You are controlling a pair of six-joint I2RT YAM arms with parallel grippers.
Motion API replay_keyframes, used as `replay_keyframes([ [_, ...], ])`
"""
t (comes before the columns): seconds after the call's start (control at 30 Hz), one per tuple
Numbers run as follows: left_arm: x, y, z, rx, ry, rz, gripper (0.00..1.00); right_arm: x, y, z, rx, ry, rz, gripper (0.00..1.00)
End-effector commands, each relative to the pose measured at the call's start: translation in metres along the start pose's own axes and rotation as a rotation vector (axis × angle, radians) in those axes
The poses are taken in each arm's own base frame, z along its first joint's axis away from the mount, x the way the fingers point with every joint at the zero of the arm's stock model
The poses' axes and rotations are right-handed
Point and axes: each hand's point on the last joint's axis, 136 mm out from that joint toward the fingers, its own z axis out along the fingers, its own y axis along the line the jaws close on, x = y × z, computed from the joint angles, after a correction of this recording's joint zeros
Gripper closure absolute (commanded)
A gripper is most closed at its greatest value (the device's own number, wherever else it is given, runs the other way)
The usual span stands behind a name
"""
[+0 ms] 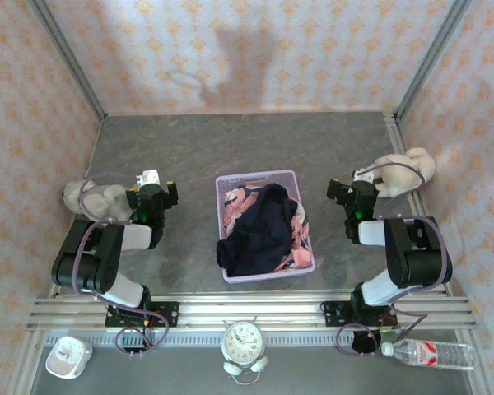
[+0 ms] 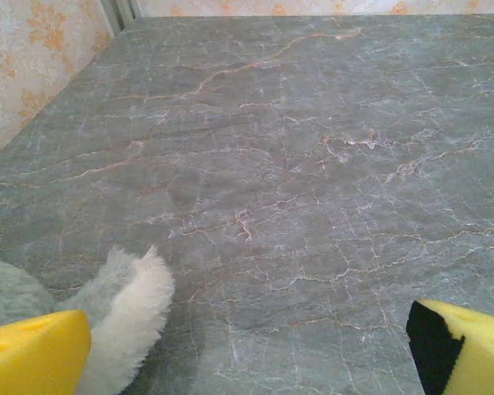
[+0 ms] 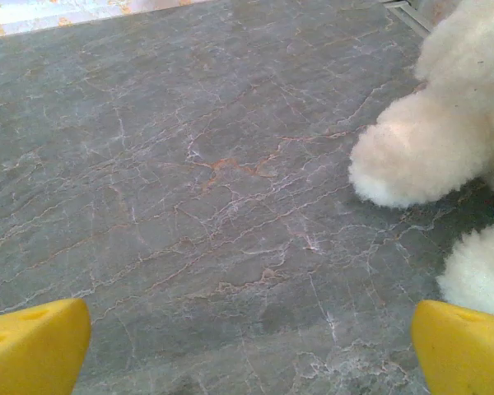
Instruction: Fold and stack the mixed laundry pile
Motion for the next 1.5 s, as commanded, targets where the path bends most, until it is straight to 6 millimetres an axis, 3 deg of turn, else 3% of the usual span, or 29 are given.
replay_keyframes([
  [0.0,-0.018,0.001,0.000,-0.009,-0.044,-0.015,0.00,-0.013,-0.003,0.000,0.018,-0.047,0.002,0.01],
  [0.77,-0.020,0.000,0.000,-0.001,-0.043,-0.016,0.00,-0.016,-0.005,-0.001,0.013,-0.042,0.010,0.01],
  [0.9,-0.042,0.008,-0.009,-0.037,-0.015,-0.014,0.00,-0.031,-0.003,-0.017,0.034,-0.013,-0.001,0.00],
  [1.13,-0.087,0.012,-0.050,-0.032,0.035,-0.111,0.00,-0.066,-0.008,-0.075,0.084,0.106,0.144,0.01],
  [1.27,-0.097,0.004,-0.068,-0.010,0.121,-0.197,0.00,-0.067,0.017,-0.093,0.003,0.254,0.214,0.05],
  [1.47,-0.079,-0.024,-0.081,0.061,0.316,-0.325,0.00,-0.041,0.089,-0.100,-0.196,0.510,0.213,0.15],
])
